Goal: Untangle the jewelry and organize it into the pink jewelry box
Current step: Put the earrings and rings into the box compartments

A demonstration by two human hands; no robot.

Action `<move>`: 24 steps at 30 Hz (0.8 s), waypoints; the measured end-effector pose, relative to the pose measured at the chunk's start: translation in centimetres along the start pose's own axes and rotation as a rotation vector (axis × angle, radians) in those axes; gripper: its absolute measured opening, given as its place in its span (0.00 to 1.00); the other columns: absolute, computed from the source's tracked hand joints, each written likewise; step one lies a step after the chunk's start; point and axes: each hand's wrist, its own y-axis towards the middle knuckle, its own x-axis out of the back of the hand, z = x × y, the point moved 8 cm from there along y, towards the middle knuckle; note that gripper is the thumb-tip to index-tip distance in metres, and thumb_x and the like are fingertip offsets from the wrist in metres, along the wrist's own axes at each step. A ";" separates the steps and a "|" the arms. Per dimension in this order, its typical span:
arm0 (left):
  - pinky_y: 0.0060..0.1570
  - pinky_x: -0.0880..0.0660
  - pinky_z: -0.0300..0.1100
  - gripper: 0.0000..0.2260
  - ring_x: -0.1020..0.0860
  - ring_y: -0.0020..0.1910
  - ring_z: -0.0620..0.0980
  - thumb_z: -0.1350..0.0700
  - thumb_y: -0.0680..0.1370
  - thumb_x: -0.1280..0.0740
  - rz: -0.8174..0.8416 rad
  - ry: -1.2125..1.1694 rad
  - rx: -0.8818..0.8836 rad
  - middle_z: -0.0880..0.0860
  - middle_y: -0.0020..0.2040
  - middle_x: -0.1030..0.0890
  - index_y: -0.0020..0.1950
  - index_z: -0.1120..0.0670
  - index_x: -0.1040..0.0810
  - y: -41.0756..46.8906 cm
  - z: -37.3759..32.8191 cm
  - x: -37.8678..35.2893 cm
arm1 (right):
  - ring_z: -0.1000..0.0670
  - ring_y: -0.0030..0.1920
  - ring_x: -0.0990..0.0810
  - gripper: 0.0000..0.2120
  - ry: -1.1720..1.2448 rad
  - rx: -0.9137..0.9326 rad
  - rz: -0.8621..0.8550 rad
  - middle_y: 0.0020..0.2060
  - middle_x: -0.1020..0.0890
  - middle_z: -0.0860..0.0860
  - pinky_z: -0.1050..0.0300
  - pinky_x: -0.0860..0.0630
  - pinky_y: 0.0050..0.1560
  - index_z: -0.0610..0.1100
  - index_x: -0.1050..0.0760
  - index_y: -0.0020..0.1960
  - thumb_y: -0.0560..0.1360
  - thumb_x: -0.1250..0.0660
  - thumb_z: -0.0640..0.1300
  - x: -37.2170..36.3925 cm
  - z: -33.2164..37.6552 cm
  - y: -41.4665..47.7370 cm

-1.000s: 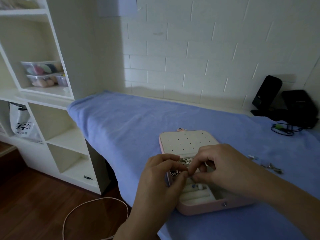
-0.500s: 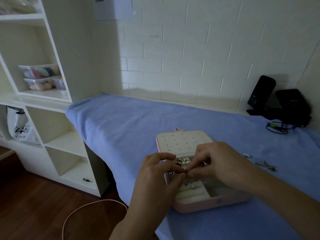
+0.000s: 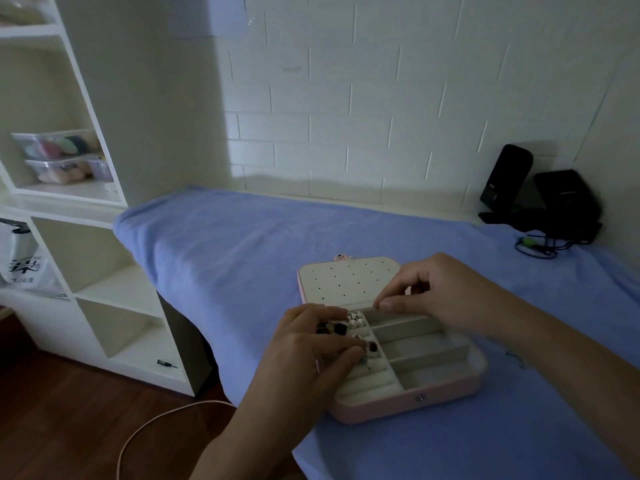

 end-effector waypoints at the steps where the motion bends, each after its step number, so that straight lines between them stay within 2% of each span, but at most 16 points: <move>1: 0.55 0.39 0.21 0.07 0.36 0.62 0.34 0.45 0.73 0.33 -0.003 -0.001 -0.009 0.32 0.56 0.28 0.48 0.40 0.17 0.0 0.0 0.0 | 0.62 0.32 0.26 0.02 0.002 -0.006 0.008 0.36 0.17 0.57 0.70 0.31 0.35 0.52 0.15 0.41 0.69 0.26 0.48 0.0 -0.1 0.0; 4: 0.56 0.39 0.21 0.12 0.35 0.62 0.34 0.40 0.72 0.38 -0.025 0.008 -0.032 0.32 0.56 0.28 0.49 0.40 0.17 -0.1 -0.1 0.1 | 0.63 0.30 0.26 0.02 -0.007 -0.020 0.018 0.35 0.17 0.57 0.71 0.32 0.34 0.51 0.15 0.42 0.70 0.26 0.48 0.0 -0.3 0.0; 8: 0.55 0.40 0.20 0.16 0.34 0.62 0.34 0.39 0.72 0.41 -0.026 0.018 -0.052 0.35 0.57 0.26 0.49 0.41 0.16 -0.3 -0.2 0.1 | 0.64 0.28 0.26 0.02 0.009 -0.023 0.029 0.31 0.18 0.60 0.74 0.34 0.30 0.50 0.15 0.42 0.70 0.27 0.46 0.5 -0.4 0.2; 12: 0.55 0.40 0.19 0.15 0.34 0.62 0.33 0.39 0.72 0.41 -0.012 0.012 -0.059 0.34 0.57 0.26 0.48 0.40 0.16 -0.2 -0.2 0.1 | 0.63 0.26 0.27 0.03 -0.004 -0.046 0.042 0.29 0.19 0.61 0.73 0.34 0.29 0.48 0.16 0.43 0.71 0.28 0.45 1.6 -0.9 0.2; 16: 0.53 0.36 0.21 0.13 0.29 0.59 0.36 0.39 0.70 0.38 -0.048 -0.052 -0.017 0.34 0.54 0.23 0.45 0.40 0.16 0.1 0.1 0.3 | 0.62 0.27 0.26 0.03 -0.084 -0.117 0.001 0.26 0.21 0.62 0.72 0.33 0.28 0.48 0.16 0.43 0.73 0.29 0.44 4.4 -2.8 -0.3; 19: 0.51 0.33 0.22 0.10 0.26 0.55 0.34 0.39 0.68 0.36 -0.070 -0.118 0.048 0.33 0.54 0.24 0.42 0.39 0.17 0.8 0.2 0.3 | 0.60 0.35 0.23 0.07 -0.174 -0.230 -0.007 0.33 0.18 0.59 0.72 0.30 0.32 0.51 0.17 0.45 0.74 0.31 0.41 6.8 -5.8 -1.4; 21: 0.50 0.33 0.22 0.13 0.26 0.54 0.33 0.37 0.67 0.38 -0.072 -0.134 0.074 0.33 0.52 0.23 0.42 0.39 0.18 1.6 0.2 0.2 | 0.60 0.40 0.22 0.11 -0.221 -0.318 0.027 0.41 0.18 0.58 0.73 0.29 0.35 0.53 0.19 0.45 0.75 0.33 0.37 7.8 -7.9 -2.5; 24: 0.46 0.32 0.24 0.16 0.26 0.52 0.32 0.35 0.68 0.40 -0.027 -0.142 0.102 0.34 0.50 0.22 0.42 0.41 0.18 2.6 0.4 -0.7 | 0.62 0.43 0.21 0.15 -0.264 -0.390 0.065 0.44 0.18 0.58 0.71 0.26 0.39 0.54 0.20 0.44 0.75 0.35 0.34 8.5 -10.7 -4.1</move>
